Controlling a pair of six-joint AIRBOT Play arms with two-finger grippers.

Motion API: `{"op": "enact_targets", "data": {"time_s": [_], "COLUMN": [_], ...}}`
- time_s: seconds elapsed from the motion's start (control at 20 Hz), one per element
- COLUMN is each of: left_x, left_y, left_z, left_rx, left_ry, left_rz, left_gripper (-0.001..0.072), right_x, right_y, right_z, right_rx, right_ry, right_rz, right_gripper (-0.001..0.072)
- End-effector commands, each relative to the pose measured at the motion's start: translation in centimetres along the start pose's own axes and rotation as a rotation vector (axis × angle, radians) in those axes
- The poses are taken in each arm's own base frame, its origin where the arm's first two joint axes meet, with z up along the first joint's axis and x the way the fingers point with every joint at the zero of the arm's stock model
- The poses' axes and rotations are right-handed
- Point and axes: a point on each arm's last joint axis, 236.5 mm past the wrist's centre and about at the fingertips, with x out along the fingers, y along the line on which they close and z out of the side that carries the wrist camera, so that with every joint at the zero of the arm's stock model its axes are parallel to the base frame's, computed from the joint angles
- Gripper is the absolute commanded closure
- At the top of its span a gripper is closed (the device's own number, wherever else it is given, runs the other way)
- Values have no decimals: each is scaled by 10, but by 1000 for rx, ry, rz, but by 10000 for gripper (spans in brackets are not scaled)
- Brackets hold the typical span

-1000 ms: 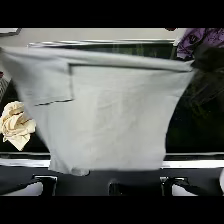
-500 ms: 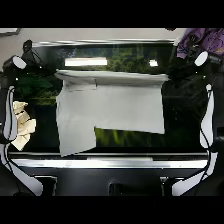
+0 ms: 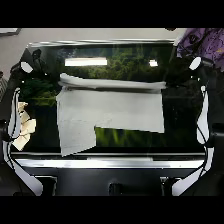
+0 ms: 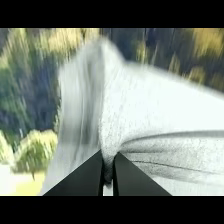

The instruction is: Fold the clothes and pants, and hang the long-sleeved shirts on hangers.

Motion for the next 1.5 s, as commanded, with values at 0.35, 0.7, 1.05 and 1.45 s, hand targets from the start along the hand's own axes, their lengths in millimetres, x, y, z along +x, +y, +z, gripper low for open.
{"op": "enact_targets", "data": {"time_s": [0.35, 0.7, 1.05, 1.45], "left_x": [37, -71, -145, -102], "left_y": [-2, 1, 60, -2], "left_z": [-92, -44, -194, -321], "left_rx": [-27, -98, -414, -551], "left_ry": [346, 213, 230, 273], "left_rz": [-43, -22, 1, -267], "left_gripper": [653, 171, 172, 172], "right_x": [62, -25, -81, -51], "right_y": [-6, -1, -41, -29], "right_z": [-77, -68, -163, -240], "right_rx": [40, -1, 226, 295], "right_ry": [341, 284, 153, 242], "right_rz": [2, 66, 263, 325], "right_gripper": [547, 115, 114, 115]}}
